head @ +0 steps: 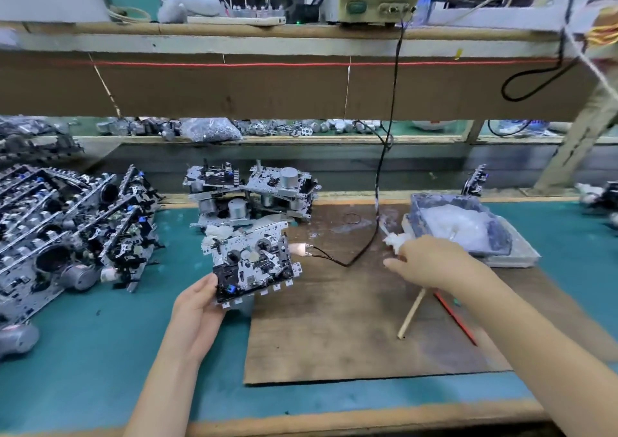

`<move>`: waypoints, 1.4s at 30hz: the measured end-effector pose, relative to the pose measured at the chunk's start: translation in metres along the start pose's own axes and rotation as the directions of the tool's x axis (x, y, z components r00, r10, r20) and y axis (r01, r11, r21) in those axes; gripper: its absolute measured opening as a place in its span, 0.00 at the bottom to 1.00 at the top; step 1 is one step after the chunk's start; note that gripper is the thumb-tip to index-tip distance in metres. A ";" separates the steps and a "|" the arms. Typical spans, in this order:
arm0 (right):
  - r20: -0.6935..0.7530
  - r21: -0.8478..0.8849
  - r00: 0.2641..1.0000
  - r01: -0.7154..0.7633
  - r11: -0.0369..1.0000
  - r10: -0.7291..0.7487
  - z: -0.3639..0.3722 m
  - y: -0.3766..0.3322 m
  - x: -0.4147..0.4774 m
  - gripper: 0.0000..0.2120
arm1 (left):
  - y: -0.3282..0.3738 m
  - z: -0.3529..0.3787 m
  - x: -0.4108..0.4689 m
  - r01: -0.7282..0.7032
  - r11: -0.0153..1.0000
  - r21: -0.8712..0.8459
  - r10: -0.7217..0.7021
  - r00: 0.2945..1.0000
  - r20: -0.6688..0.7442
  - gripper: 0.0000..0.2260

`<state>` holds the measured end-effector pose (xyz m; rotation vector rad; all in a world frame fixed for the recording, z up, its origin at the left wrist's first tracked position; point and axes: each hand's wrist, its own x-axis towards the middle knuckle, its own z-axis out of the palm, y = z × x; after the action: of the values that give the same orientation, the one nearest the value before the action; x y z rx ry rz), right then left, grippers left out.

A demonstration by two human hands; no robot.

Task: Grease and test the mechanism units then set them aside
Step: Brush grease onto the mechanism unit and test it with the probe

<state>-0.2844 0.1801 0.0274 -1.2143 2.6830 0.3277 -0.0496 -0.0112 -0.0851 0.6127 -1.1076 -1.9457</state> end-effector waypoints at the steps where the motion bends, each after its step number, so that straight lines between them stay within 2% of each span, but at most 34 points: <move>1: 0.046 -0.002 0.999 -0.025 1.000 0.025 0.004 0.007 -0.002 0.18 | 0.000 0.000 0.000 0.003 1.000 0.003 -0.003 1.000 0.003 0.14; 4: 0.114 0.063 0.993 -0.034 0.997 0.027 0.011 0.020 -0.004 0.13 | 0.001 0.002 0.000 0.016 1.000 0.000 -0.016 1.000 0.011 0.20; 6: 0.086 0.121 0.996 -0.032 0.992 0.022 0.012 0.025 -0.005 0.13 | 0.002 0.003 -0.001 0.018 1.000 0.002 -0.018 1.000 0.012 0.23; 9: -0.030 0.188 0.998 -0.041 0.981 0.047 0.012 0.032 -0.005 0.16 | 0.003 0.003 -0.002 0.016 1.000 0.008 -0.016 1.000 0.014 0.20; 12: -0.189 0.193 0.978 -0.053 0.980 0.091 0.014 0.038 0.001 0.14 | 0.002 0.002 -0.002 0.019 1.000 0.004 -0.019 1.000 0.015 0.18; 19: -0.458 0.281 0.863 -0.087 0.956 0.214 0.009 0.037 0.004 0.08 | 0.001 0.000 0.000 0.013 0.999 0.031 -0.014 1.000 0.021 0.13; 21: -0.568 0.316 0.803 0.011 0.949 0.180 0.001 0.030 -0.004 0.10 | 0.001 0.000 0.000 0.022 1.000 0.022 -0.022 1.000 0.009 0.15; 22: -0.637 0.349 0.759 0.130 0.928 0.133 -0.003 0.025 -0.009 0.10 | 0.001 0.001 0.000 0.025 1.000 0.017 -0.025 1.000 0.005 0.17; 23: -0.711 0.378 0.699 0.289 0.880 0.076 -0.008 0.018 -0.014 0.09 | 0.002 0.002 -0.001 0.025 1.000 0.013 -0.025 1.000 0.005 0.19; 25: -0.799 0.395 0.599 0.573 0.718 -0.039 -0.020 -0.001 -0.029 0.09 | 0.003 0.005 -0.003 0.017 1.000 0.008 -0.017 1.000 0.015 0.21; 26: -0.810 0.390 0.577 0.667 0.634 -0.108 -0.025 -0.012 -0.036 0.10 | 0.004 0.006 -0.004 0.015 1.000 0.003 -0.015 1.000 0.018 0.22; 28: -0.797 0.396 0.562 0.762 0.512 -0.221 -0.029 -0.030 -0.043 0.12 | 0.004 0.007 -0.004 0.020 1.000 -0.011 -0.019 1.000 0.013 0.21; 32: -0.717 0.508 0.627 0.769 0.389 -0.304 -0.027 -0.059 -0.046 0.06 | 0.004 0.005 -0.005 0.015 1.000 -0.013 -0.015 1.000 0.017 0.15; 36: -0.689 0.502 0.616 0.785 0.362 -0.381 -0.024 -0.075 -0.040 0.05 | 0.004 0.004 -0.004 0.016 1.000 -0.003 -0.016 1.000 0.026 0.12; 42: -0.676 0.539 0.620 0.785 0.307 -0.400 -0.018 -0.087 -0.029 0.04 | 0.005 0.005 -0.005 0.014 1.000 -0.021 -0.013 1.000 0.019 0.13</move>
<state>-0.2010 0.1404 0.0408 -1.9025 1.8203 -1.3025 -0.0482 -0.0058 -0.0785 0.5933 -1.0958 -1.9760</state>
